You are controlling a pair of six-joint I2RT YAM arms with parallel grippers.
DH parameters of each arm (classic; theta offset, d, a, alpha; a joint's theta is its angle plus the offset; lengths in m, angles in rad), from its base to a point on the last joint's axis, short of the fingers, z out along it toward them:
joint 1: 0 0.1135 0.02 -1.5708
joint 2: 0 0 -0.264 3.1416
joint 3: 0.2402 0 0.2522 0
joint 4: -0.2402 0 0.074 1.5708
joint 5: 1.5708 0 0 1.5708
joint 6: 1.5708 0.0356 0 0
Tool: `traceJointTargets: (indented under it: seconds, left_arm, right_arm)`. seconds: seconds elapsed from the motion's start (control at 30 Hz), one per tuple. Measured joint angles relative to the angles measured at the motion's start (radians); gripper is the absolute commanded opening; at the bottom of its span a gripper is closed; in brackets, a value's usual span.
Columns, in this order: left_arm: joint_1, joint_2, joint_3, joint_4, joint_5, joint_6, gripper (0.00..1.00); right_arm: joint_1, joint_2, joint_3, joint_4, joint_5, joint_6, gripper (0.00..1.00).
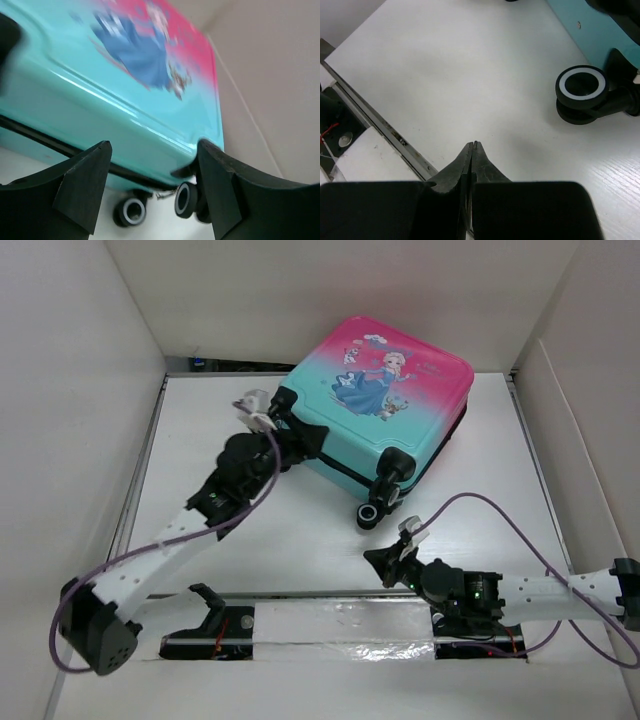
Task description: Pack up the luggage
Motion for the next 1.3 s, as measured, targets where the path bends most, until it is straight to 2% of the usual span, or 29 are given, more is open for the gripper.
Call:
traceJointTargets:
  seconds: [0.1,0.27,0.33,0.43,0.47,0.5,0.6,0.83,1.07,1.3]
  left_arm:
    - [0.099,-0.129,0.032,-0.092,-0.063,0.037,0.78]
    - [0.249,-0.094,0.223,-0.362,-0.09,0.171,0.78]
    - [0.272,-0.043,0.276,-0.445,-0.107,0.256,0.79]
    - [0.278,-0.005,0.262,-0.502,-0.117,0.4,0.85]
    - [0.277,-0.002,0.243,-0.509,-0.117,0.449,0.92]
    - [0.277,-0.002,0.232,-0.513,-0.106,0.501,0.94]
    - [0.291,0.018,0.217,-0.526,-0.072,0.601,0.94]
    - [0.318,0.235,0.374,-0.552,-0.03,0.739,0.94]
    - [0.368,0.428,0.468,-0.58,0.021,0.783,0.92]
    - [0.406,0.457,0.469,-0.578,0.09,0.785,0.86]
  right_arm:
    - [0.002,0.017,0.002,-0.004,0.0,-0.005,0.0]
    - [0.003,0.043,0.004,0.005,0.0,-0.024,0.0]
    - [0.003,0.045,0.004,0.009,-0.003,-0.039,0.02]
    - [0.003,0.038,0.004,0.024,-0.008,-0.054,0.05]
    - [0.003,0.029,0.004,0.025,-0.011,-0.058,0.06]
    - [0.003,0.016,0.004,0.024,-0.015,-0.061,0.09]
    - [0.003,-0.032,0.003,0.025,-0.032,-0.068,0.16]
    - [0.003,-0.095,-0.005,0.03,-0.048,-0.082,0.21]
    - [0.003,-0.122,-0.011,0.019,-0.06,-0.089,0.22]
    - [0.003,-0.159,-0.013,-0.003,-0.066,-0.098,0.22]
